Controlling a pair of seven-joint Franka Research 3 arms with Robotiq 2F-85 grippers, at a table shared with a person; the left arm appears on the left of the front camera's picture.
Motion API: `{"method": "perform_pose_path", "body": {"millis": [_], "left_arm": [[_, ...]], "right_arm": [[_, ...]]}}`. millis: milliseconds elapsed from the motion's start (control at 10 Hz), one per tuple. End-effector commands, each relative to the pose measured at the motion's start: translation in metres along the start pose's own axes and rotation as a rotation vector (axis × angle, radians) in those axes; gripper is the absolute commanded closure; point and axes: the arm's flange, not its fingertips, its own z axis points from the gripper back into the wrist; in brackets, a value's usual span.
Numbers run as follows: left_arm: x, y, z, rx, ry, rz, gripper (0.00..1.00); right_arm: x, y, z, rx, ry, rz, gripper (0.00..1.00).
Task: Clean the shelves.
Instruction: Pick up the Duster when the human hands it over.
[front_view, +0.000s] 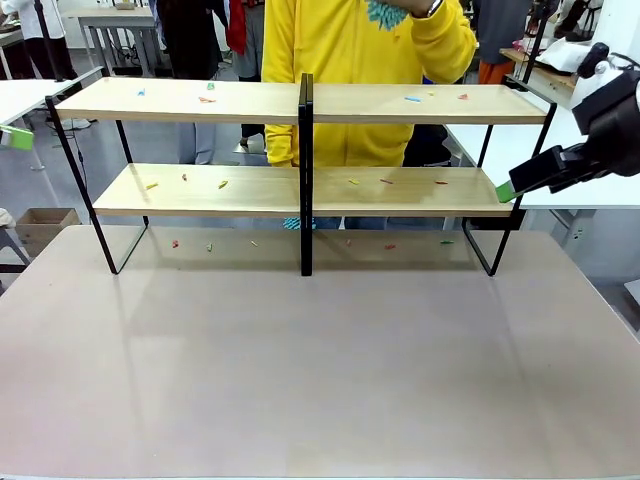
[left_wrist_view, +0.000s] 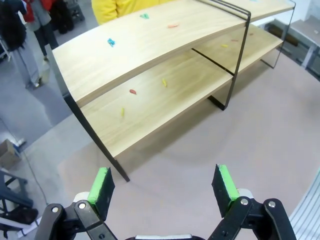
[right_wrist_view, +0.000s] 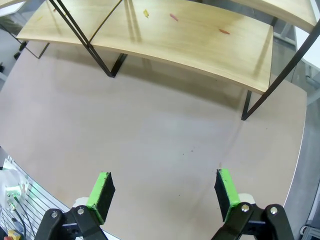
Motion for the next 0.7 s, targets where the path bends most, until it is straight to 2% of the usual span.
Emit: {"method": "perform_pose_path", "body": {"millis": [0, 300, 600], "left_arm": [[-0.057, -0.039, 0.003, 0.028, -0.008, -0.03, 0.0], [-0.069, -0.027, 0.024, 0.036, -0.047, -0.045, 0.0], [-0.026, -0.068, 0.002, 0.085, -0.132, 0.021, 0.0]], "right_arm": [[-0.011, -0.008, -0.008, 0.053, -0.019, 0.009, 0.0], [-0.014, -0.012, -0.012, 0.07, -0.01, 0.014, 0.0], [-0.014, -0.016, -0.018, 0.084, 0.011, 0.014, 0.0]]}}
